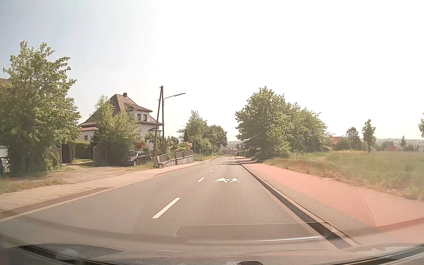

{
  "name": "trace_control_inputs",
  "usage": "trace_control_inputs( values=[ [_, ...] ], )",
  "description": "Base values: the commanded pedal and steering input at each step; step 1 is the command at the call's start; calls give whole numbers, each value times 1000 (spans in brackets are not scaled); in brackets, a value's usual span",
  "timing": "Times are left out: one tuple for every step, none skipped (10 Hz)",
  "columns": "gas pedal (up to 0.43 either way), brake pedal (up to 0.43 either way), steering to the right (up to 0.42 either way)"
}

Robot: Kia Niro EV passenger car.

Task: Follow the waypoints while adhering to traffic rules and regulations

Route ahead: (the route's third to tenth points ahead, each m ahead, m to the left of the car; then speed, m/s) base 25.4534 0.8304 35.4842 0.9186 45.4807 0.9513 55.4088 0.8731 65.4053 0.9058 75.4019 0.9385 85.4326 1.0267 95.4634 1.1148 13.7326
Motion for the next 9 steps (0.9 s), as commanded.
trace_control_inputs(
  values=[
    [130,0,-1],
    [130,0,-1],
    [130,0,-1],
    [138,0,0],
    [138,0,-1],
    [138,0,-1],
    [138,0,0],
    [138,0,0],
    [138,0,0]
  ],
)
